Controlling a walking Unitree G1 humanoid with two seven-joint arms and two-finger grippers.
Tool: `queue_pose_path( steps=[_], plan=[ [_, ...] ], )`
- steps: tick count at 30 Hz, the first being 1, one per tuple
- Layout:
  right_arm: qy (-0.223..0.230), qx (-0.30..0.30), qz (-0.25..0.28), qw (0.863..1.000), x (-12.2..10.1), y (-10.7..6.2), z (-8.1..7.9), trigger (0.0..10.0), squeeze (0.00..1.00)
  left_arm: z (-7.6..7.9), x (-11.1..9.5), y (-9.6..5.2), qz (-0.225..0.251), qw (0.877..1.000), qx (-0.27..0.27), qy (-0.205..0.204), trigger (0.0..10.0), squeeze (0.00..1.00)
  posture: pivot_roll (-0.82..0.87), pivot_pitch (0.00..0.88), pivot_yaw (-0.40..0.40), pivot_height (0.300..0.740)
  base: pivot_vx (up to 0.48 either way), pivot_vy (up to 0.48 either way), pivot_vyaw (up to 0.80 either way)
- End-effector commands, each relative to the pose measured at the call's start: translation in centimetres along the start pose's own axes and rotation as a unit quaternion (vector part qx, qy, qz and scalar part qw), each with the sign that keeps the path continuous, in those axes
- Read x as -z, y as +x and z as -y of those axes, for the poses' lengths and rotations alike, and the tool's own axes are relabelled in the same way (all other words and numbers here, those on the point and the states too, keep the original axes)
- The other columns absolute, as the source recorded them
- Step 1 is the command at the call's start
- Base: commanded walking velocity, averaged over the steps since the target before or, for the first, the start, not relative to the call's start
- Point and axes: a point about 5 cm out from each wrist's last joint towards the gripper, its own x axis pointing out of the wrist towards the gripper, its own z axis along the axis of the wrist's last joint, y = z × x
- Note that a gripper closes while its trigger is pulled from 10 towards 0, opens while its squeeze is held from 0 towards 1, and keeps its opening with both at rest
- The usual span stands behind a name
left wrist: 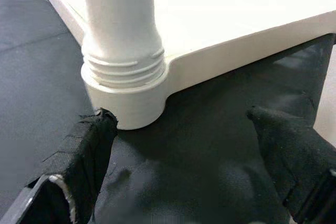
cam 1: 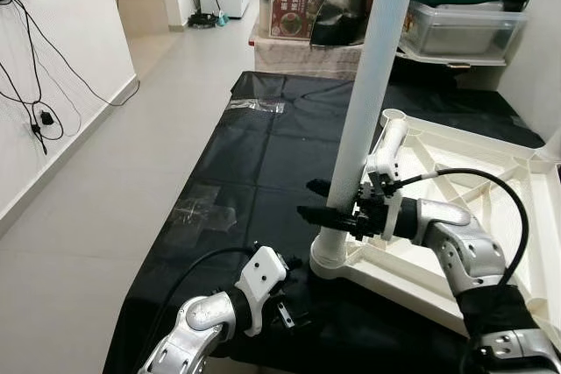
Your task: Building children table
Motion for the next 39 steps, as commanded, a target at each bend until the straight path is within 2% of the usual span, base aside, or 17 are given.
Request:
queue_pose_path(
  steps=[1,2,6,7,9,12,14,16,19,24,25,32,33,36,37,38,39],
  plan=[
    [-0.005,0.005,-0.005,1.000,0.2,0.3,-0.1,0.0,0.00,0.0,0.0,-0.2,-0.002,1.000,-0.001,0.003,10.0,0.00,0.22,0.000,-0.071,0.740,0.000,0.000,0.00],
    [-0.005,0.170,0.028,0.985,0.6,0.4,0.9,0.0,0.00,0.0,0.1,-0.2,-0.003,1.000,-0.001,0.002,10.0,0.00,0.21,0.000,-0.064,0.740,0.000,0.000,0.00],
    [0.003,0.238,0.042,0.970,0.8,0.1,1.3,0.0,0.00,0.0,0.1,-0.3,-0.003,1.000,0.000,0.001,10.0,0.00,0.21,0.000,-0.064,0.740,0.000,0.000,0.00],
    [0.005,0.442,0.054,0.896,0.9,-1.9,2.1,0.0,0.00,-0.1,0.1,-0.3,-0.003,1.000,0.001,0.000,10.0,0.00,0.19,0.000,-0.054,0.740,0.000,0.000,0.00],
    [0.005,0.442,0.054,0.896,0.9,-1.9,2.1,0.0,0.00,-0.1,0.1,-0.3,-0.003,1.000,0.001,0.000,10.0,0.00,0.19,0.000,-0.054,0.740,0.000,0.000,0.00],
    [0.000,0.631,0.048,0.774,1.4,-4.9,1.2,0.0,0.00,-0.1,0.1,-0.3,-0.003,1.000,0.003,-0.002,10.0,0.00,0.18,0.000,-0.051,0.740,0.000,0.000,0.00],
    [0.000,0.631,0.048,0.774,1.4,-4.9,1.2,0.0,0.00,-0.1,0.1,-0.3,-0.003,1.000,0.003,-0.002,10.0,0.00,0.18,0.000,-0.051,0.740,0.000,0.000,0.00],
    [0.012,0.721,0.049,0.691,1.9,-6.1,-0.8,0.0,0.00,0.0,0.2,-0.3,-0.004,1.000,0.004,-0.003,10.0,0.00,0.19,0.000,-0.056,0.740,0.000,0.000,0.00],
    [0.039,0.744,0.060,0.664,2.2,-5.5,-1.9,0.0,0.00,0.1,0.2,-0.3,-0.003,1.000,0.004,-0.004,10.0,0.00,0.19,0.000,-0.060,0.740,0.000,0.000,0.00],
    [0.049,0.735,0.075,0.672,2.2,-4.5,-1.9,1.3,0.00,0.1,0.2,-0.3,-0.003,1.000,0.004,-0.004,10.0,0.00,0.19,0.000,-0.062,0.740,0.000,0.000,0.00],
    [0.045,0.710,0.095,0.696,2.0,-3.6,-1.9,10.0,1.00,0.2,0.2,-0.3,-0.003,1.000,0.004,-0.005,10.0,0.00,0.19,0.000,-0.062,0.740,0.000,0.000,0.00],
    [0.037,0.672,0.132,0.728,1.8,-3.1,-1.3,10.0,1.00,0.3,0.3,-0.3,-0.003,1.000,0.005,-0.005,10.0,0.00,0.19,0.000,-0.064,0.740,0.000,0.000,0.00],
    [0.033,0.643,0.147,0.751,1.7,-3.4,-0.6,10.0,0.00,0.3,0.3,-0.3,-0.003,1.000,0.006,-0.005,10.0,0.00,0.19,0.000,-0.063,0.740,0.000,0.000,0.00],
    [0.052,0.489,0.135,0.860,1.5,-3.4,0.4,10.0,0.00,0.2,0.2,-0.2,-0.003,1.000,0.007,-0.005,10.0,0.00,0.19,0.000,-0.056,0.740,0.000,0.000,0.00],
    [0.052,0.489,0.135,0.860,1.5,-3.4,0.4,10.0,0.00,0.2,0.2,-0.2,-0.003,1.000,0.007,-0.005,10.0,0.00,0.19,0.000,-0.056,0.740,0.000,0.000,0.00],
    [0.055,0.369,0.112,0.921,1.2,-3.6,0.2,10.0,0.00,0.1,0.2,-0.1,-0.003,1.000,0.008,-0.005,10.0,0.00,0.19,0.000,-0.053,0.740,0.000,0.000,0.00],
    [0.055,0.369,0.112,0.921,1.2,-3.6,0.2,10.0,0.00,0.1,0.2,-0.1,-0.003,1.000,0.008,-0.005,10.0,0.00,0.19,0.000,-0.053,0.740,0.000,0.000,0.00]
  ],
)
